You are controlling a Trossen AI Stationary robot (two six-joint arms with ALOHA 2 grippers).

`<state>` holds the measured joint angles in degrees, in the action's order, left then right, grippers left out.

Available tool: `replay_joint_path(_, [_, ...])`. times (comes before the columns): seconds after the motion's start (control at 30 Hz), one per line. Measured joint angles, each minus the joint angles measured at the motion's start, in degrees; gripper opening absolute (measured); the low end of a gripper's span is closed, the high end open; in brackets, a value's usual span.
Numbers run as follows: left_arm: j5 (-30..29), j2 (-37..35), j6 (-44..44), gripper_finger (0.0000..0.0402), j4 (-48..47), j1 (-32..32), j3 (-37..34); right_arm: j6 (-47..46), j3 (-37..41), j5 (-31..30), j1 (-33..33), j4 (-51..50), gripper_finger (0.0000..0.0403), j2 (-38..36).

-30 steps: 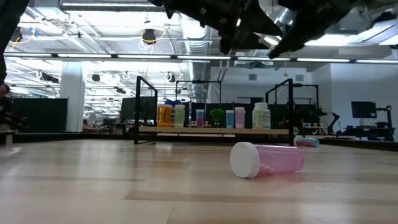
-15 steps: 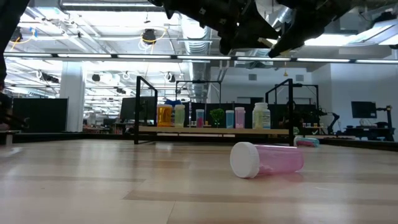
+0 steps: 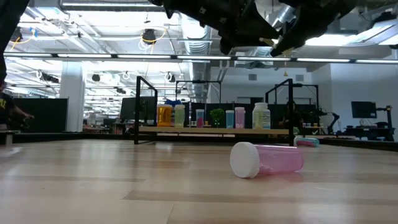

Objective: Pick and place medicine bottles onto shelf by color
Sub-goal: Put the yellow pill bottle on the shelf

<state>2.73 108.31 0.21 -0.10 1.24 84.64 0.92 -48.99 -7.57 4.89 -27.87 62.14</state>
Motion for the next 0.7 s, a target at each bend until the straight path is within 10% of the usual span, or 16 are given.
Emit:
replay_joint_path(0.37, [-0.21,0.07,-1.64,0.0097,-5.86,4.13,0.96,-3.91,-12.20,0.09,-0.57,-29.61,0.0251,-2.78])
replay_joint_path(0.7, [-0.38,0.02,-2.02,0.0097,-36.57,15.20,10.49,-5.61,-2.06,0.02,-2.98,-15.84,0.0244,-19.10])
